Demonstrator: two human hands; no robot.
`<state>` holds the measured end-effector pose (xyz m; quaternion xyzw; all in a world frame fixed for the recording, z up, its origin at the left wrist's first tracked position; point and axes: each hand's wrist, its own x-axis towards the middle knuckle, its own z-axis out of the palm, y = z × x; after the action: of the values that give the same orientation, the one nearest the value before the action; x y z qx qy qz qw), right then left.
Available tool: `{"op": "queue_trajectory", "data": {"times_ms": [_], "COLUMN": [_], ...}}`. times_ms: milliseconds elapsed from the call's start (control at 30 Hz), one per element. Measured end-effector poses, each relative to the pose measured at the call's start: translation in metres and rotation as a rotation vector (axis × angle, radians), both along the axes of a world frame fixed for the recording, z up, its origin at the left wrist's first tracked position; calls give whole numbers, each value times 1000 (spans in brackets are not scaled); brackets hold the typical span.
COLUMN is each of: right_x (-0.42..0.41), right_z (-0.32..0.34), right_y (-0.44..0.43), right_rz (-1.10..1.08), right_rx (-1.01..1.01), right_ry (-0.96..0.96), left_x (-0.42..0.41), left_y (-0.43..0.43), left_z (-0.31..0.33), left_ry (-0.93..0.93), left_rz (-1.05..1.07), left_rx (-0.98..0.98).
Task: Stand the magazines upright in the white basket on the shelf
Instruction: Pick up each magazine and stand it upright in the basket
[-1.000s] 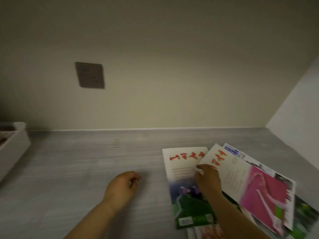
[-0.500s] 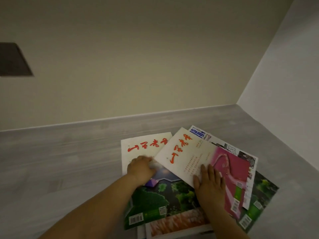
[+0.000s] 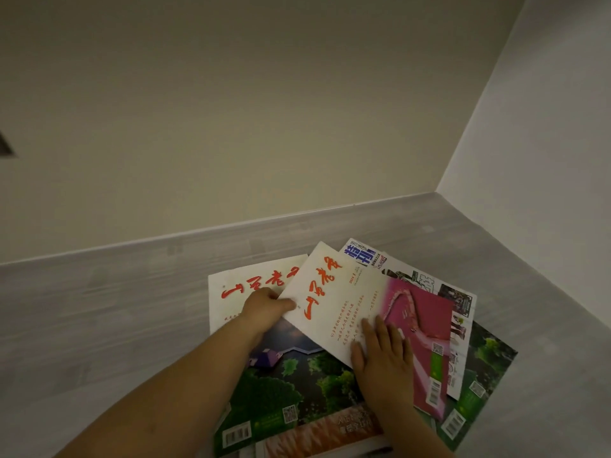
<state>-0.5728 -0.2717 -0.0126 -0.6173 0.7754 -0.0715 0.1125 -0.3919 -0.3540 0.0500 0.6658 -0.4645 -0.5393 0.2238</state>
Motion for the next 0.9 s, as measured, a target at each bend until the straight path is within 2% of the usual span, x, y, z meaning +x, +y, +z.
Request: {"op": "queue_trajectory", "data": {"times_ms": [67,167,400,633,800,900], "right_x": [1,3,27,84,153,206], "right_z": [2,8,24,45,64,78], "right_y": [2,5,10,-1,-18,-20], "right_rz": [30,54,107,142,271,286], "right_rx": [-2,6,-23,-168,-160,-194], "right_ry": [-24,-50,-168,-339,-275,-477], "left_x": [1,2,21,86,151,196], "left_y": [3,12,34,60,78,91], "left_z": [9,18,40,71,94,104], "left_ry": [125,95,67,176,158,96], "left_rz": [-60,-156,-122,43,189,223], "left_rx": [35,23,-140,-302,-499,-580]}}
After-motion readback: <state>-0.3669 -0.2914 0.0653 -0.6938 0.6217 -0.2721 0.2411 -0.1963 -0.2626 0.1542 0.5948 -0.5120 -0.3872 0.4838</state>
